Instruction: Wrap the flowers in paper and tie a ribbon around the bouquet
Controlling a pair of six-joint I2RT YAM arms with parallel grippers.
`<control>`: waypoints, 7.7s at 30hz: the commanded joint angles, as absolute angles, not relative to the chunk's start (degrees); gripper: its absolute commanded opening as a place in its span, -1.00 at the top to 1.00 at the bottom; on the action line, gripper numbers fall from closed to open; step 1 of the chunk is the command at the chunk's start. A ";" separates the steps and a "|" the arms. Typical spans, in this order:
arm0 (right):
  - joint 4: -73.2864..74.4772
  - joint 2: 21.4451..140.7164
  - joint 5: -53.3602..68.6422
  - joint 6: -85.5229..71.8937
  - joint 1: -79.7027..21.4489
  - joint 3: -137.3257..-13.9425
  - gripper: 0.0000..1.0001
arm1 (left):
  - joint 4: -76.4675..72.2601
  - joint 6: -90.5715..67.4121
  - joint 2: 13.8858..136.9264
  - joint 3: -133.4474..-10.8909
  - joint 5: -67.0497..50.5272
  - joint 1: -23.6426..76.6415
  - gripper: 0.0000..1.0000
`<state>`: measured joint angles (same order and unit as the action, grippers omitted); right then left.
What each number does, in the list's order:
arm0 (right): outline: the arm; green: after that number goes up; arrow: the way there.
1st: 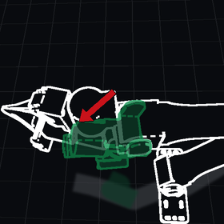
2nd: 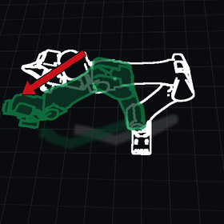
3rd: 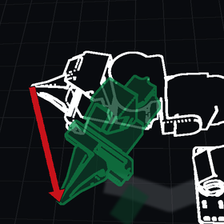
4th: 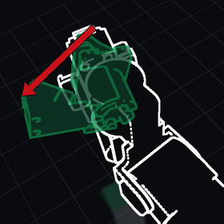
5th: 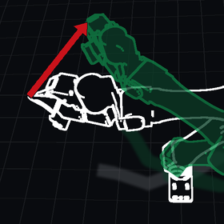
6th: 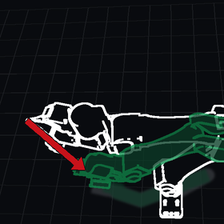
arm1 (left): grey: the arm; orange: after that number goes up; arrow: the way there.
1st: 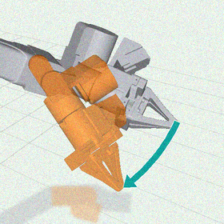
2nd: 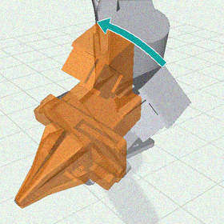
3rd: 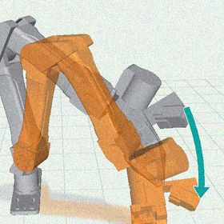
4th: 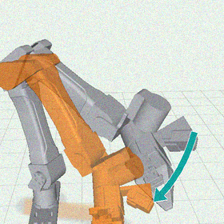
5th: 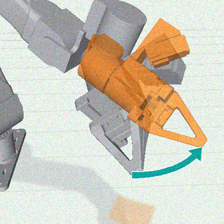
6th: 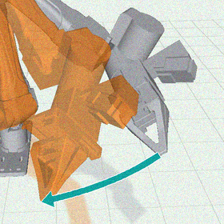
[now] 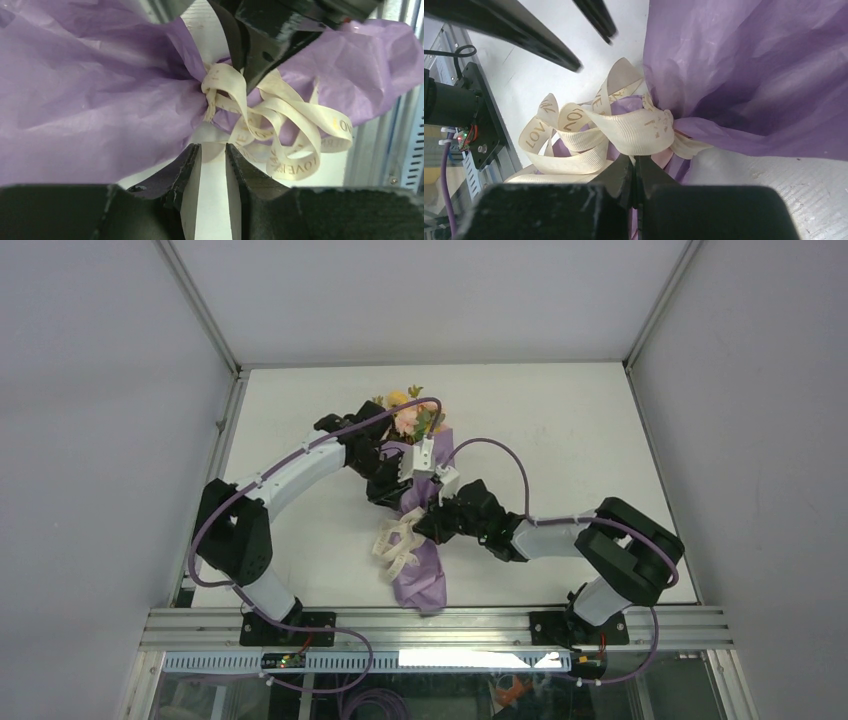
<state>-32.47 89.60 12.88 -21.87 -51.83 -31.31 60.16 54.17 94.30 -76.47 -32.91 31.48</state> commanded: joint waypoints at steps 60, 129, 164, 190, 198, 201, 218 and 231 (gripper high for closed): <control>-47.01 90.94 21.64 -13.90 -44.42 -30.73 1.00 | 18.82 13.17 95.10 -58.17 -40.29 31.51 0.32; -26.06 84.69 22.00 -28.12 -44.40 -43.70 0.26 | 24.17 13.14 89.38 -58.21 -44.97 27.77 1.00; -14.72 81.47 7.03 -31.45 -47.82 -40.52 1.00 | 39.89 21.36 88.64 -65.08 -44.69 27.58 1.00; -11.18 73.88 4.91 -31.05 -56.06 -37.18 -0.26 | 38.36 21.40 88.24 -65.21 -40.31 27.52 1.00; -11.32 76.89 2.14 -32.45 -61.08 -36.68 -0.24 | 38.05 20.75 88.42 -65.25 -39.73 27.57 1.00; -11.30 79.44 2.02 -32.58 -61.51 -37.63 -0.17 | 37.88 20.49 88.43 -65.30 -39.51 27.58 1.00; -10.09 79.20 2.44 -31.74 -61.44 -37.50 0.46 | 35.18 20.92 88.65 -66.72 -33.82 27.51 0.07; -10.09 79.14 2.65 -30.98 -60.85 -37.41 0.47 | 47.85 31.29 90.74 -68.83 -35.87 27.60 0.20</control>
